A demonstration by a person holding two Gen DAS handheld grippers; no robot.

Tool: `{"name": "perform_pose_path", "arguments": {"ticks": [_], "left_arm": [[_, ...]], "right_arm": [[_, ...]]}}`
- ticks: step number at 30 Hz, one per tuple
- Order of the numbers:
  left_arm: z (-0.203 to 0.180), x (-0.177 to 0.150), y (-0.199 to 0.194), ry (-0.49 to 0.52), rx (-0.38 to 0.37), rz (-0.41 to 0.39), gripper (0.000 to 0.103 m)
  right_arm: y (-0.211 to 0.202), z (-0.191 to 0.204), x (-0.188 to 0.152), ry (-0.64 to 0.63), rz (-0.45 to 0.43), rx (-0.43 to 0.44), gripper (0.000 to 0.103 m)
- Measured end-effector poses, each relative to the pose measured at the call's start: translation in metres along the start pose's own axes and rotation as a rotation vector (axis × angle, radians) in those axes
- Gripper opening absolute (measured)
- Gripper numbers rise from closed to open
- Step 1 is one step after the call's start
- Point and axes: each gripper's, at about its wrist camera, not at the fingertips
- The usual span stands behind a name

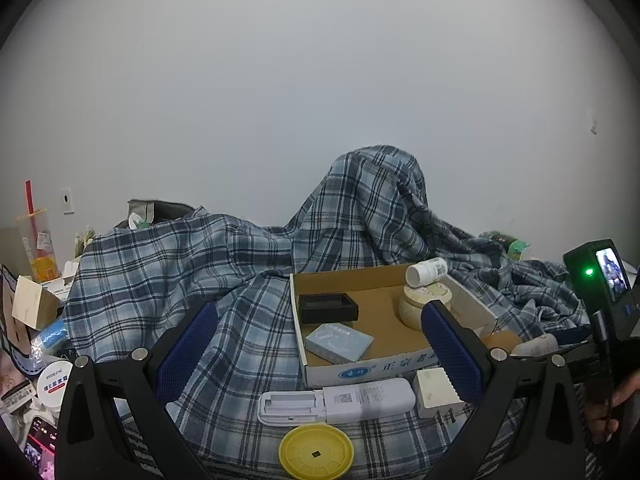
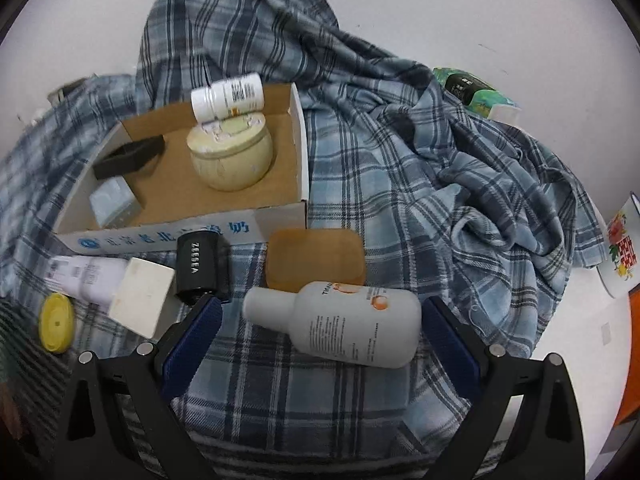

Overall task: Organize rigid objects
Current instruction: 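Withdraw both tools and move right tool toward the white lotion bottle, then grasp the white lotion bottle with right tool and lift it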

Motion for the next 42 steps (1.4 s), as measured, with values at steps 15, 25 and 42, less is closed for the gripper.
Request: {"name": "perform_pose_path", "arguments": {"ticks": [15, 25, 42], "left_arm": [[0.000, 0.000, 0.004, -0.004, 0.011, 0.007, 0.103], [0.001, 0.000, 0.003, -0.010, 0.012, 0.011, 0.103], [-0.041, 0.007, 0.040, 0.037, -0.159, 0.280, 0.091]], "right_arm": [[-0.015, 0.007, -0.007, -0.047, -0.073, -0.005, 0.094], [-0.077, 0.006, -0.037, -0.078, -0.393, 0.039, 0.094], [-0.067, -0.023, -0.037, 0.053, -0.401, 0.102, 0.094]]}}
Point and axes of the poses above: each gripper's, at about its wrist camera, not at the fingertips, and y roughly the way its jaws point, z to its left, x to its top, and after that the axes turned 9 degrees about z, right-handed
